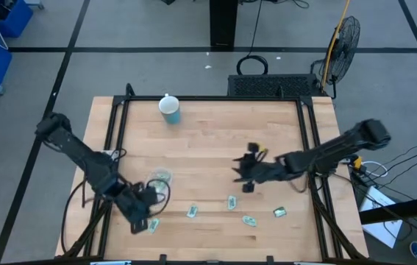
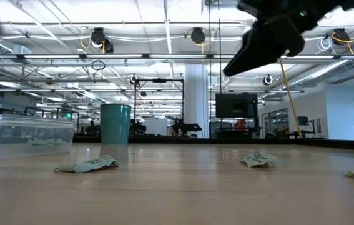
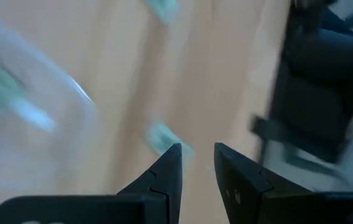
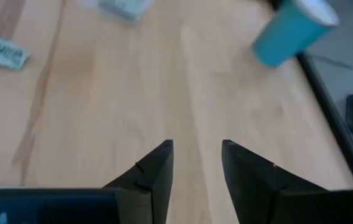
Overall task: Pick and place Stevia / Truvia into bins
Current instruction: Put the stevia packet into the transparent container
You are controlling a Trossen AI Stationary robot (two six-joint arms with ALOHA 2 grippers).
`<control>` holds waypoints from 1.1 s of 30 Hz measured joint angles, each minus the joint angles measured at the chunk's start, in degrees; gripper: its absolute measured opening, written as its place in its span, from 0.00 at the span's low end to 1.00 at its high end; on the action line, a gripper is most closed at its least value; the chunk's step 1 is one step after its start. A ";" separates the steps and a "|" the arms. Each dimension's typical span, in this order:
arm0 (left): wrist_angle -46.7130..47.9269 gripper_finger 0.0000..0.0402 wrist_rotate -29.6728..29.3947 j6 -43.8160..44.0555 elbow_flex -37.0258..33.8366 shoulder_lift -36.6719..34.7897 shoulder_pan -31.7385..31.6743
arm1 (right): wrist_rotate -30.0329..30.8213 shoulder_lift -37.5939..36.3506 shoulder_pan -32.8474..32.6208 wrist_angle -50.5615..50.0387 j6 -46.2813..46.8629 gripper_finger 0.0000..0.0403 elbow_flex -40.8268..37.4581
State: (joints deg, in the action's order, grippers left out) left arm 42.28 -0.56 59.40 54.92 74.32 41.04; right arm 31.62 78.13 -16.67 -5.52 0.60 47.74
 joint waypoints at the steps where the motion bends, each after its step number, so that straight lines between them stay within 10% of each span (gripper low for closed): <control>1: -0.55 0.24 1.49 3.86 0.00 0.96 1.06 | 0.77 -2.46 -0.16 3.17 0.04 0.32 -3.00; 18: -5.64 0.24 1.86 28.88 0.00 17.29 4.24 | 1.02 -19.60 5.42 35.96 -27.88 0.32 -14.71; 26: -2.07 0.24 4.10 34.56 0.00 20.26 4.47 | -17.27 -19.13 9.26 42.93 -29.86 0.32 -14.66; 33: -3.55 0.24 -1.54 35.32 0.00 20.81 4.80 | -18.30 -17.29 11.10 44.57 -30.04 0.32 -14.66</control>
State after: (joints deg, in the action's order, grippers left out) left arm 38.74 -2.09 94.72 54.92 95.13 45.84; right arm 13.32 60.84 -5.57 39.05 -29.44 33.08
